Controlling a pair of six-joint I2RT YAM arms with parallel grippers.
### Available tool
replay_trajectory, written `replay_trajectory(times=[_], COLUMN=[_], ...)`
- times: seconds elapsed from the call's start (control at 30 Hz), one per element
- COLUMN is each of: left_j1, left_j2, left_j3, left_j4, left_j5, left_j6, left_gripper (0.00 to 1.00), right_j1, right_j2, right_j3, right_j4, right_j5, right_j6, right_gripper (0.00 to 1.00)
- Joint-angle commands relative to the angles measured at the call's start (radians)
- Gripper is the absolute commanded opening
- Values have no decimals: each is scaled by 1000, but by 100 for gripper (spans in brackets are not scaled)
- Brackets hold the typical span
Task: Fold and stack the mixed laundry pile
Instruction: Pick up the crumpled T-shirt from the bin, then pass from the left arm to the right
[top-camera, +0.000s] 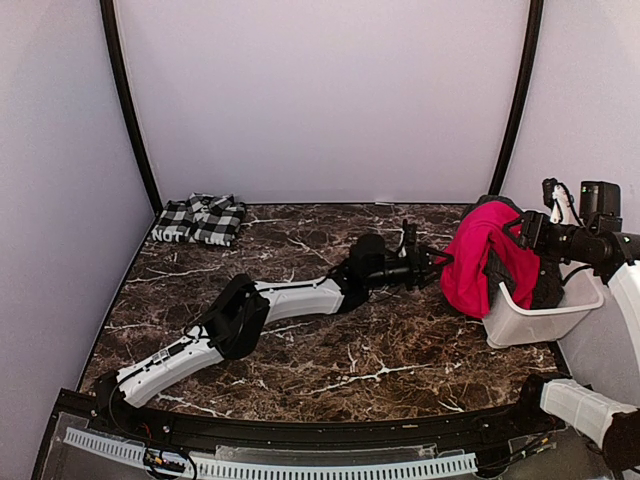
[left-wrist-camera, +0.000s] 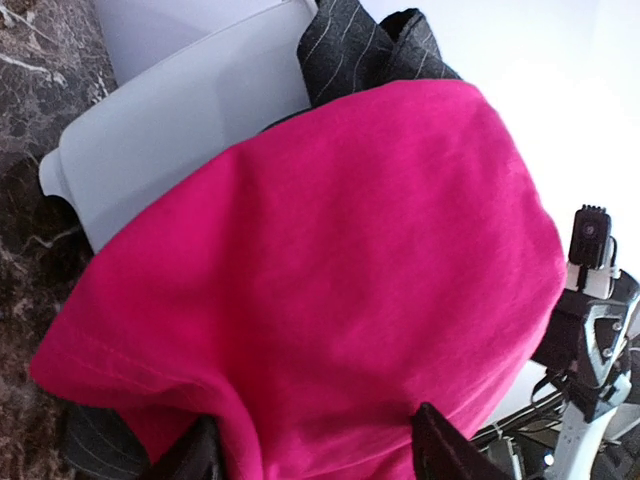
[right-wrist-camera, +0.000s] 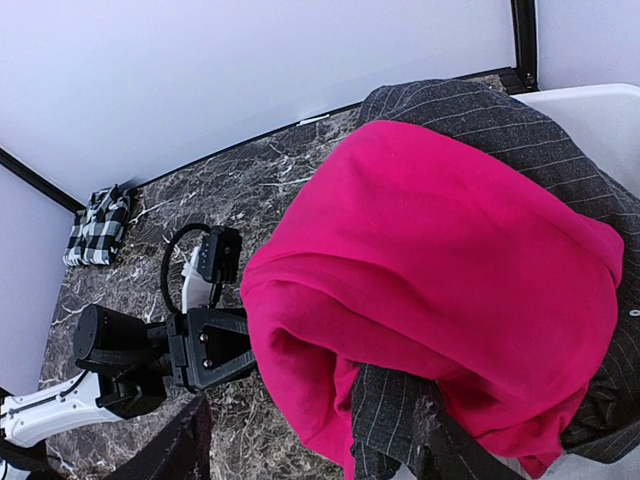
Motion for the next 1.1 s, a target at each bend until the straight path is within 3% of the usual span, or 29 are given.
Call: replay_trajectory(times=[0.0,0.07,0.1,0.17,0.37,0.5,0.67,0.83,1.07], left_j1=[-5,-5,-7,-7,2,8,12,12,2], left_j2=[-130,-170,-186,-229,-358,-409,-411,-416,-436], left_j3=[-27,-46,-63,-83,-115,-17,98,104,102], left_j4=[118,122,115,109,15,-161,-253,-228,-202], left_j5=[53,64,66,69,98,113,121,135,169], left_j6=[10,34,51,72,148,241,280,266,264], left_gripper=[46,26,11,1,0,0,0,0,0], right_j1=[6,6,6,12,87,166,281,416,500], right_j2=[-2,-3,-2,0,-8,-2,26,124,238], right_j3=[30,37,38,41,63,80,92,131,220], right_j4=[20,17,16,12,9,26,89,99,30], right_j5=[-30,-54,-76,-118,-199,-198,-170,22,531], right_j6=[-13,-20,-26,-40,-81,-101,-87,-102,2], right_gripper=[65,66,66,66,65,66,69,71,71])
